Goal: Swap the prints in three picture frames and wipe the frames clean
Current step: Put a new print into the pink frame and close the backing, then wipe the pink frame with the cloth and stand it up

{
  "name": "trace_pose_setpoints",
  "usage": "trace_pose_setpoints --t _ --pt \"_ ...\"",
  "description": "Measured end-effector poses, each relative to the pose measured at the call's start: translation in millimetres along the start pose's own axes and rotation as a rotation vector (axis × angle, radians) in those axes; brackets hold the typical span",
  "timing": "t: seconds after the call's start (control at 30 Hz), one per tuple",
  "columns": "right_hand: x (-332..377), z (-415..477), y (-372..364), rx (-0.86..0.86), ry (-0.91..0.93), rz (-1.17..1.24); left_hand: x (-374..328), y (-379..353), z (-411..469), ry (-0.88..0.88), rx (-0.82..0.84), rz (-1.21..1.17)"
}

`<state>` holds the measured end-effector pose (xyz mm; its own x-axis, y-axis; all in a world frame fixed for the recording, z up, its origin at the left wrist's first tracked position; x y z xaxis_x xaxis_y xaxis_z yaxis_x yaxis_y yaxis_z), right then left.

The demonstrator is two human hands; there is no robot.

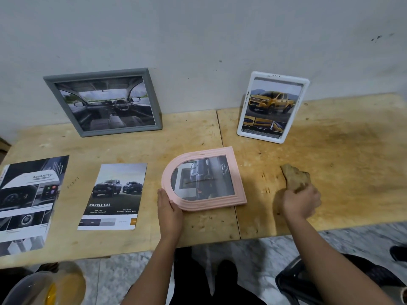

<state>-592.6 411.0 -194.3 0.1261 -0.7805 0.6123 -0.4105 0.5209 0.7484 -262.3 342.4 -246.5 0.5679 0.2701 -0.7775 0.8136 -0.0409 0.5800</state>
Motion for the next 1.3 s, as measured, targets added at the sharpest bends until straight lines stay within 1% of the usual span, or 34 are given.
trace_pose_setpoints --t 0.07,0.13,0.23,0.43,0.5,0.57,0.63,0.7,0.87,0.93,1.03,1.13,1.2,1.3 --pt "-13.0 4.2 5.6 -0.036 -0.127 -0.017 -2.8 -0.7 -1.9 0.012 -0.01 0.007" --pt "-22.8 5.7 4.3 -0.024 -0.199 -0.058 -3.2 -0.8 -2.4 0.007 -0.014 0.013" --pt "-29.1 5.3 -1.8 0.006 -0.232 -0.063 -0.3 0.3 -1.3 -0.014 -0.007 0.003" --pt "-31.1 16.0 -2.7 0.07 -0.324 0.056 3.4 5.5 -2.3 -0.047 0.021 -0.016" --pt "-29.0 16.6 -2.4 0.066 -0.325 0.084 7.0 5.0 0.1 -0.056 0.022 -0.014" --pt "-24.5 13.9 -3.7 0.027 -0.32 0.122 9.9 3.8 2.2 -0.056 0.026 -0.015" --pt "-18.7 8.3 -7.4 0.0 -0.328 0.249 11.8 4.0 3.3 -0.058 0.034 -0.012" --pt "-14.6 5.0 -10.0 -0.006 -0.357 0.439 12.2 4.3 3.7 -0.066 0.047 -0.004" --pt "-11.5 6.1 -1.3 -0.034 -0.516 0.735 11.3 4.1 3.3 -0.047 0.058 -0.007" --pt "-9.9 5.3 3.0 0.005 -0.552 0.769 11.2 4.0 4.0 -0.042 0.06 -0.007" --pt "-9.5 4.8 4.4 0.099 -0.588 0.754 9.4 4.8 4.7 -0.048 0.058 0.003" --pt "-6.8 -1.3 -0.1 0.257 -0.6 0.842 8.1 5.3 5.0 -0.032 0.062 0.015" --pt "-3.5 -7.4 -2.9 0.315 -0.577 0.852 7.9 4.5 5.0 -0.028 0.065 0.009" --pt "6.4 -17.4 -6.3 0.346 -0.474 0.902 6.5 4.8 4.2 -0.026 0.074 0.01"
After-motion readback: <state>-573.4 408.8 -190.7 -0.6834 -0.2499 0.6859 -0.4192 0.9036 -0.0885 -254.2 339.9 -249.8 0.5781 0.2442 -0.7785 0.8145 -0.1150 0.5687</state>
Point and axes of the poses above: each hand's wrist, its own z-axis towards the middle knuckle, its own y-axis out of the back of the hand, x = y × z, the point moved 3 cm from there along z, towards the middle knuckle, and after that the axes turned 5 degrees about x, right-handed, at the moved point
